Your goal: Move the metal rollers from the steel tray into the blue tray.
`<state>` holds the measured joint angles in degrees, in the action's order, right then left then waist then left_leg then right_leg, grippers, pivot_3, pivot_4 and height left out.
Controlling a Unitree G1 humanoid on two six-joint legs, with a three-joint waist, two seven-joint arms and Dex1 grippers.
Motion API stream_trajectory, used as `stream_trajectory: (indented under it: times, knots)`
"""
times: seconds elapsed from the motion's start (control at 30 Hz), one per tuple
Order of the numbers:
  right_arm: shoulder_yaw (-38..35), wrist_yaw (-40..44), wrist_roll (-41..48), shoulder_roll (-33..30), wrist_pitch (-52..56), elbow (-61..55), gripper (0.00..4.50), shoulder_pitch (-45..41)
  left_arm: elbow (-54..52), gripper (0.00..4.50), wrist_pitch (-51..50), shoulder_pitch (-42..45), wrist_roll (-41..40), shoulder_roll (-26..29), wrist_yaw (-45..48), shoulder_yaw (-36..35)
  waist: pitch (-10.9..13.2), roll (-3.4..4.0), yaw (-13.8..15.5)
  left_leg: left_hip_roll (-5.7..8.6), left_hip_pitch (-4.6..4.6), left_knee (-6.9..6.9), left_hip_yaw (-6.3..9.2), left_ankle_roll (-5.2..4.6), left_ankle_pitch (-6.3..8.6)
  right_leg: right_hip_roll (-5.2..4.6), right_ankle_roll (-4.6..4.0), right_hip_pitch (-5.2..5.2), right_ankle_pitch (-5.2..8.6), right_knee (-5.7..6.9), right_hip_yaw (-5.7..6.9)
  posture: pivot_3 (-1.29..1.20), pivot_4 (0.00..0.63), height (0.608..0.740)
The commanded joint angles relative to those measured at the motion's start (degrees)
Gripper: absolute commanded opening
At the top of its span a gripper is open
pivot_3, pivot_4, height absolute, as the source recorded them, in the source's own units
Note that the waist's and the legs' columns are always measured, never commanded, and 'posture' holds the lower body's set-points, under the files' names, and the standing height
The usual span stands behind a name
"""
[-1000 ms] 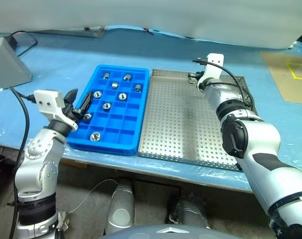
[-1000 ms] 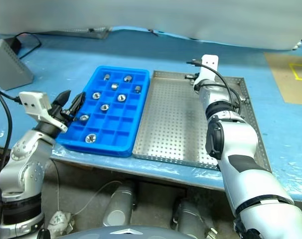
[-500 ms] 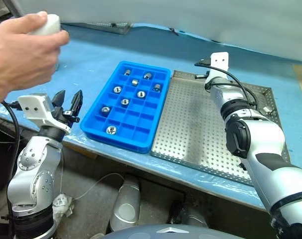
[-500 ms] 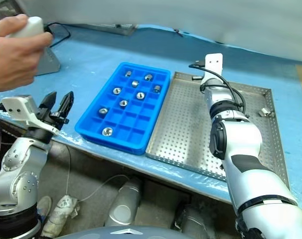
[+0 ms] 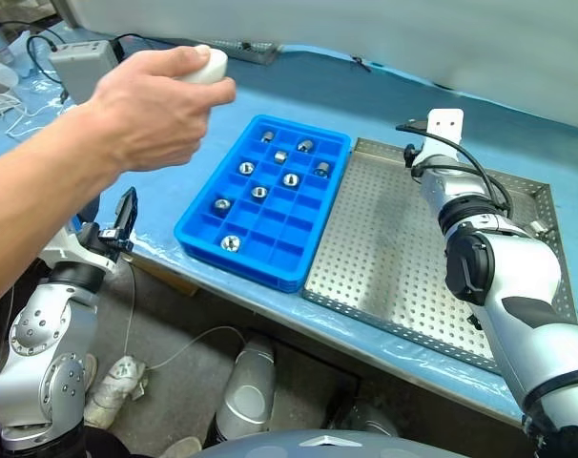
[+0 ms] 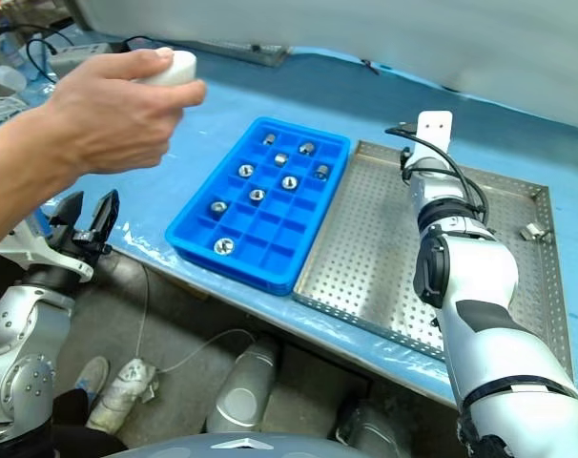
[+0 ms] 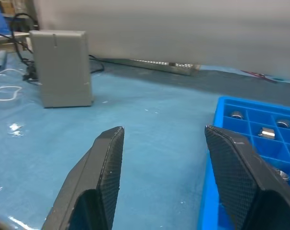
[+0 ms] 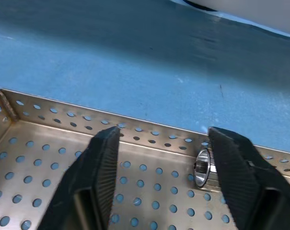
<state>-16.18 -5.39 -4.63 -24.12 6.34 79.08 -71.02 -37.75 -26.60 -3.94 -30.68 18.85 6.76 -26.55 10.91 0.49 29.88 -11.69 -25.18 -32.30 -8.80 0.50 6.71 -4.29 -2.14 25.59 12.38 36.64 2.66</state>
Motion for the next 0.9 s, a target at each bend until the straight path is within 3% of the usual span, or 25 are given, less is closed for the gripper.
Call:
stream_trajectory:
  times: [0.03, 0.07, 0.4, 0.7, 0.9]
  knots:
    - [-0.8, -2.2, -0.6, -1.4, -0.2, -0.4, 4.26, -0.3, -3.5, 2.81, 1.1, -0.3, -0.9, 0.6, -0.8, -2.6, 0.0, 0.01, 0.9, 0.01, 0.02, 0.00, 0.02, 0.01, 0.00, 0.00, 0.00, 0.00, 0.00, 0.01, -0.02, 0.86, 0.150, 0.740]
    - [-1.1, -2.8, -0.4, -1.5, -0.1, -0.4, 4.44, -0.2, -3.7, 2.81, 1.1, -0.2, -0.9, 0.7, -1.1, -2.8, 0.0, 0.01, 1.2, 0.03, 0.03, 0.00, 0.06, 0.01, 0.01, 0.01, 0.00, 0.01, 0.00, 0.02, -0.03, 0.87, 0.150, 0.740]
    - [-4.7, -3.1, 1.1, -2.8, 0.0, -0.5, 4.44, 2.3, -4.1, 2.81, -1.4, 1.5, 2.8, 3.2, -5.8, -2.6, 0.0, 0.02, 4.7, 0.18, 0.08, 0.00, 0.21, 0.03, 0.02, 0.01, 0.01, 0.04, 0.00, 0.08, -0.20, 0.89, 0.150, 0.740]
    - [-6.5, -2.9, 1.5, -4.7, 0.4, -0.6, 4.44, 4.1, 2.6, 2.81, -3.7, 12.6, -1.0, 7.4, 1.1, 3.1, 0.1, 0.13, 6.3, 0.45, 0.17, -0.02, 0.31, 0.03, 0.02, 0.00, 0.10, 0.07, -0.05, 0.25, -0.53, 0.85, 0.150, 0.740]
    - [-7.1, -3.2, 1.4, -5.5, 0.5, -0.6, 4.44, 4.6, 10.4, 2.81, -3.7, 23.8, 1.1, 8.2, 4.0, 9.8, 0.1, 0.13, 6.2, 0.80, 0.17, -0.05, 0.40, 0.04, 0.02, 0.00, 0.18, 0.35, -0.11, 0.49, -0.96, 0.86, 0.150, 0.740]
